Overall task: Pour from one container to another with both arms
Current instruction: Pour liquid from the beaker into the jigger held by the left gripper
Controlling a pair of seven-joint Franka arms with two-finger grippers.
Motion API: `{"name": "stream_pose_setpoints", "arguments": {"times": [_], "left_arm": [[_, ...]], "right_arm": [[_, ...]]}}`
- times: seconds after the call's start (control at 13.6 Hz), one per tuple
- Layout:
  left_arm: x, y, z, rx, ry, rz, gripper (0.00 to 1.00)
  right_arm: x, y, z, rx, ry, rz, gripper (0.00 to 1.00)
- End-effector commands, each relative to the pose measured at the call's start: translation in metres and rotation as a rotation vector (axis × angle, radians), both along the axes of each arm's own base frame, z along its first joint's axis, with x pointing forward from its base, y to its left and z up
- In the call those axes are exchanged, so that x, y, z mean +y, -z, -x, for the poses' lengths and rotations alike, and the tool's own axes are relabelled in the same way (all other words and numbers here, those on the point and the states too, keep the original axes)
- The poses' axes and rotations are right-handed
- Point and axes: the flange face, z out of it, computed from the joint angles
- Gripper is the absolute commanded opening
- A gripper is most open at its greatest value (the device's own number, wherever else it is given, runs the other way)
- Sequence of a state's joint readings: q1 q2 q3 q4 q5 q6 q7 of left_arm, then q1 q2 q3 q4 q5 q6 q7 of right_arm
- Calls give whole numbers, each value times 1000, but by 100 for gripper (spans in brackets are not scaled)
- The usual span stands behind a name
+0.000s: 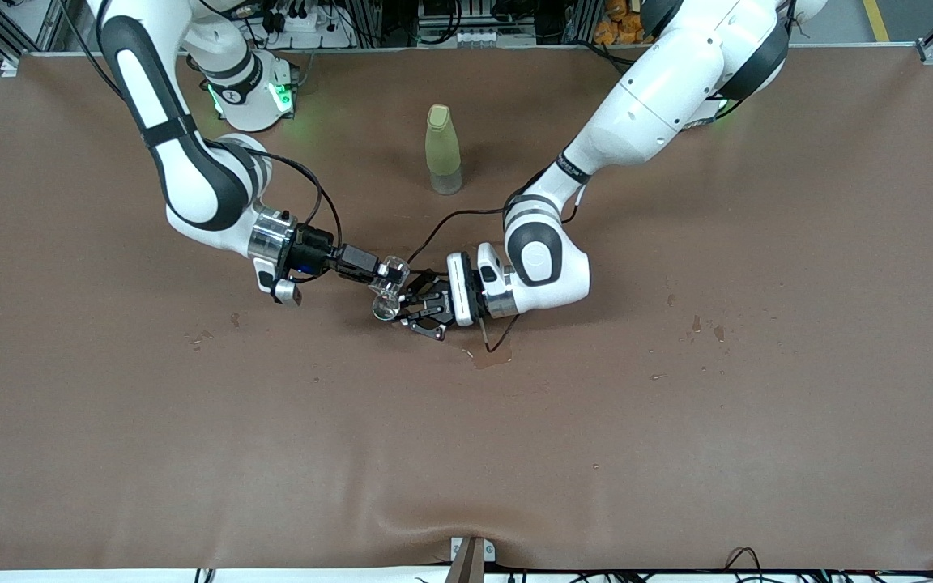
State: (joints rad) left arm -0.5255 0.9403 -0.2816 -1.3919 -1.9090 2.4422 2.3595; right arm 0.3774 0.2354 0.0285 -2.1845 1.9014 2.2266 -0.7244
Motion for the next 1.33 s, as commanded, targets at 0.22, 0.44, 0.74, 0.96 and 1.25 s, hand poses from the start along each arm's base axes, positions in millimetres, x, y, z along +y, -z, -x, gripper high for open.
{"name": "stream_pose_setpoints", "arguments": {"times": [0.22, 0.44, 0.74, 0.96, 1.25], "left_arm": [[-5, -5, -2, 5, -27, 7, 0], [-5, -5, -2, 5, -27, 7, 0], [-5, -5, -2, 8, -28, 8, 0], [-5, -6, -2, 8, -28, 9, 0], [-2, -10, -6, 4, -34, 11, 0]], "right_arm": [[5, 14, -4, 157, 51, -38, 0], [9, 5, -10, 206, 67, -68, 0], [5, 4, -12, 221, 76, -73, 0], [7, -9, -18, 264, 86, -107, 0], [3, -12, -21, 278, 90, -118, 0]]}}
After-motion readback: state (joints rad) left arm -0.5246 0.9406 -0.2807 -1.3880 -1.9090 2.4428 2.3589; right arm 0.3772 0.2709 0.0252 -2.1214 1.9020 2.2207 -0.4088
